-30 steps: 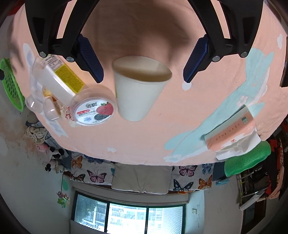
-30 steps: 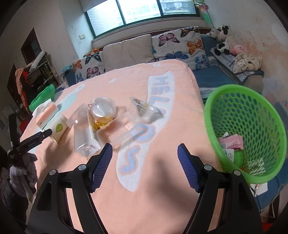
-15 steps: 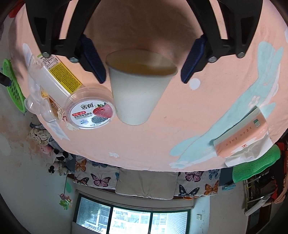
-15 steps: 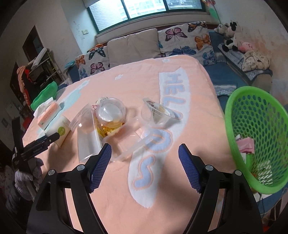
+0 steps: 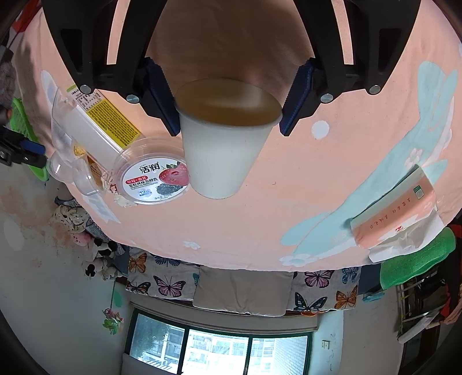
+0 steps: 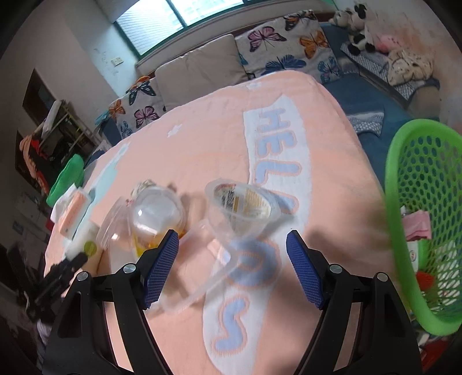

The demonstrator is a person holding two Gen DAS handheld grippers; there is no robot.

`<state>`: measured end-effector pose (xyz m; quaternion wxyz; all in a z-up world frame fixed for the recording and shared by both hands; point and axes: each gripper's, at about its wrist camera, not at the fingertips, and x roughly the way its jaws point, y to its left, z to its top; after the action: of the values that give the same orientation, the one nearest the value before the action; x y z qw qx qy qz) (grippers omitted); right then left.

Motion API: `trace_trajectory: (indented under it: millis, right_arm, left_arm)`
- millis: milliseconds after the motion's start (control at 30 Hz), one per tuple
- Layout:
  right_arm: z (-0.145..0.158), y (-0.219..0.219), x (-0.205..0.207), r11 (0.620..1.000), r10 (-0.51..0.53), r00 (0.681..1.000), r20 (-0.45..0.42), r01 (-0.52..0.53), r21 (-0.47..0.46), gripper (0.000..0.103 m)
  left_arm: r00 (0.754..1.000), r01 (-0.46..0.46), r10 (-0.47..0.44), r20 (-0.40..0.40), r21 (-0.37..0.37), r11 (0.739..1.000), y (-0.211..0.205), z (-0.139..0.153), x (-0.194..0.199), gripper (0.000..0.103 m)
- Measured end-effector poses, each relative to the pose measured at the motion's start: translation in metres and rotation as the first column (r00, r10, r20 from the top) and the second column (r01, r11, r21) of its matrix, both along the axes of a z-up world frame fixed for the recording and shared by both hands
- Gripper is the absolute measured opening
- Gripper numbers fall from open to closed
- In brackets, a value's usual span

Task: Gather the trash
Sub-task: 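Grasp the clear plastic jelly cup with the right tool while the left tool holds the paper cup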

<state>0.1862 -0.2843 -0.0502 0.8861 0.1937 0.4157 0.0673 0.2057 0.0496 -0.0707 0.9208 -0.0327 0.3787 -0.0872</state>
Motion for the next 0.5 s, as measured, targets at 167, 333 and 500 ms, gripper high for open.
trace_trajectory:
  millis: [167, 333, 500]
  right_arm:
    - [-0.009, -0.008, 0.018, 0.998, -0.021, 0.999, -0.041, 0.024, 0.056, 0.077]
    - [-0.016, -0.011, 0.032, 0.996, -0.030, 0.997, -0.068, 0.036, 0.084, 0.077]
    - [-0.021, -0.013, 0.040, 0.993, -0.039, 0.996, -0.082, 0.047, 0.107, 0.075]
  left_arm:
    - [1.000, 0.012, -0.012, 0.006, -0.001, 1.000, 0.000, 0.002, -0.003, 0.066]
    - [1.000, 0.016, -0.016, 0.007, -0.005, 1.000, 0.000, 0.003, -0.004, 0.066]
    - [1.000, 0.017, -0.016, 0.009, -0.012, 1.000, -0.001, 0.004, -0.006, 0.065]
